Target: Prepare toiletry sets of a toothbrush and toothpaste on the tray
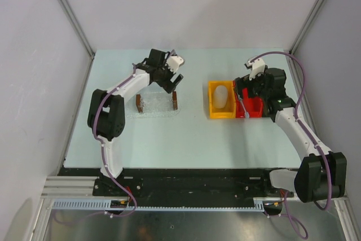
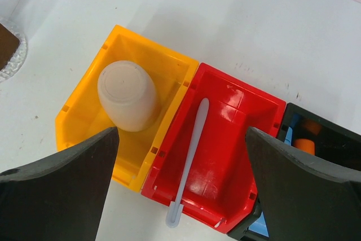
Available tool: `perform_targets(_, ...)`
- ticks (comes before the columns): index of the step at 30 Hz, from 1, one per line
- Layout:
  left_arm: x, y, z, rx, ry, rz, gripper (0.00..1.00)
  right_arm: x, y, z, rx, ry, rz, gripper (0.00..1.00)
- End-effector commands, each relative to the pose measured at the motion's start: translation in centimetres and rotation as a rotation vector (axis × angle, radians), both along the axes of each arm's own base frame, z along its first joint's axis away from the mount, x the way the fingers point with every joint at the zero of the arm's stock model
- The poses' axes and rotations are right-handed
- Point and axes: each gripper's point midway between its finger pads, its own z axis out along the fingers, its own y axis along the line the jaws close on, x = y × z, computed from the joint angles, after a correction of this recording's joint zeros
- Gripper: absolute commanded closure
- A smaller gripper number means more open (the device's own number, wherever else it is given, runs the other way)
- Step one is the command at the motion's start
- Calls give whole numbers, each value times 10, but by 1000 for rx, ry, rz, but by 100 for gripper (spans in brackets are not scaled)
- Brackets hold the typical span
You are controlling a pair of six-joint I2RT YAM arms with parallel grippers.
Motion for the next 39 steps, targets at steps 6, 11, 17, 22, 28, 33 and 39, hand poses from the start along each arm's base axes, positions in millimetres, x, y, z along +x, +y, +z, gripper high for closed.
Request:
perform_targets(6, -14, -2, 11, -14, -11, -30, 3, 4, 1, 1, -14, -14, 8, 0)
perform_targets(11, -18, -3, 13, -22, -10, -38, 4, 4, 1, 1, -16, -14, 7, 0)
perform_targets(17, -21, -3, 17, -29, -13, -38, 4, 4, 0, 1, -17, -16, 6, 0)
perform_targets(22, -18, -5, 34, -54, -44, -29, 1, 3, 4, -1, -20, -10, 20, 0)
perform_targets(28, -6, -13, 70, -117, -105, -3, 0, 2, 16, -8, -31, 4, 54, 0)
perform_targets(33, 1, -17, 96, -169, -150, 30, 0, 0, 32, -17, -43, 22, 93, 0)
perform_targets(39, -1, -19, 123, -215, -197, 35, 0, 2, 51, -34, -68, 68, 131, 0)
